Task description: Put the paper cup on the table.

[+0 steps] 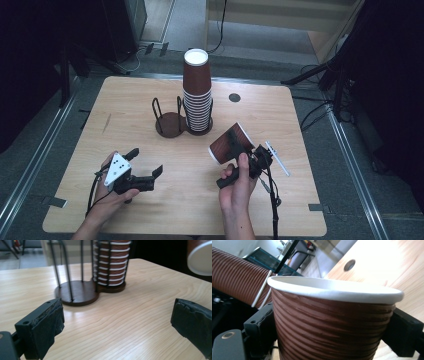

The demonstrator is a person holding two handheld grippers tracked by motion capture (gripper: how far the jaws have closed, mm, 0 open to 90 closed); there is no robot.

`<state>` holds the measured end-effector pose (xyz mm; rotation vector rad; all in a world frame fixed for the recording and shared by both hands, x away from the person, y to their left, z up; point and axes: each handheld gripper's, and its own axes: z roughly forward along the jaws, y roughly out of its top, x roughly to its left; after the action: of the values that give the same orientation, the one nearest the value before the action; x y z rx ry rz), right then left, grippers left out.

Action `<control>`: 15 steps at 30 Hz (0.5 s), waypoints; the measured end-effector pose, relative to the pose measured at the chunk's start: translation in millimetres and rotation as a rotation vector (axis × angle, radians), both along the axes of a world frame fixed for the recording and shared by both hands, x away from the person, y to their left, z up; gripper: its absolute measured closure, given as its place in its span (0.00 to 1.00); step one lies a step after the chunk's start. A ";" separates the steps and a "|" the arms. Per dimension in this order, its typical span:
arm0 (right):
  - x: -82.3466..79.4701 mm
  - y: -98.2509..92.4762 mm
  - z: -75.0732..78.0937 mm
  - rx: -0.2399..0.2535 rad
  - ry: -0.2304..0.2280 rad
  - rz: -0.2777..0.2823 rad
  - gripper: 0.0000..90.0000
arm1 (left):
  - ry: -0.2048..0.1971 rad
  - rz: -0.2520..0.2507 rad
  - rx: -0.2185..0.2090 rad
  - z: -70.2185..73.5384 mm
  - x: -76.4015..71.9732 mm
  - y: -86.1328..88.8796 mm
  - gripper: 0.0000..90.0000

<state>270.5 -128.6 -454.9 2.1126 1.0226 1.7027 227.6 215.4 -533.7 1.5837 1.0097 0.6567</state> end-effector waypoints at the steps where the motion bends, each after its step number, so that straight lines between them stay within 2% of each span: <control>1: -0.2 0.0 0.4 -0.013 -0.007 -0.004 0.13 | 0.001 0.010 -0.001 -0.8 -0.7 3.7 0.00; 2: -0.2 0.0 0.4 -0.013 -0.007 -0.004 0.13 | 0.001 0.010 -0.001 -0.8 -0.7 3.7 0.00; 3: -0.1 0.0 1.0 -0.061 -0.021 -0.004 0.13 | 0.012 0.031 -0.001 -2.7 -2.2 10.9 0.00; 4: -0.1 0.0 1.0 -0.061 -0.021 -0.004 0.13 | 0.012 0.031 -0.001 -2.7 -2.2 10.9 0.00; 5: 1.1 0.1 1.2 -0.120 -0.026 -0.009 0.13 | 0.019 0.051 0.006 -4.9 -4.1 18.2 0.00; 6: 1.1 0.1 1.2 -0.120 -0.026 -0.009 0.13 | 0.019 0.051 0.006 -4.9 -4.1 18.2 0.00; 7: 2.5 -0.4 0.7 -0.157 -0.023 -0.005 0.13 | 0.034 0.075 0.020 -6.6 -5.5 25.9 0.00; 8: 3.0 -0.7 0.3 -0.173 -0.026 -0.003 0.13 | 0.038 0.088 0.023 -7.5 -6.4 29.9 0.00; 13: 5.5 -1.6 0.6 -0.273 -0.054 0.018 0.13 | 0.049 0.128 0.001 -8.0 -9.5 47.1 0.00; 15: 6.5 -3.1 0.6 -0.314 -0.051 0.013 0.13 | 0.063 0.166 -0.010 -8.7 -10.7 58.1 0.00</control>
<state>277.0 -131.7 -454.2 1.8590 1.2011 1.4802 216.8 273.4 -542.5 1.5305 1.1994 0.7168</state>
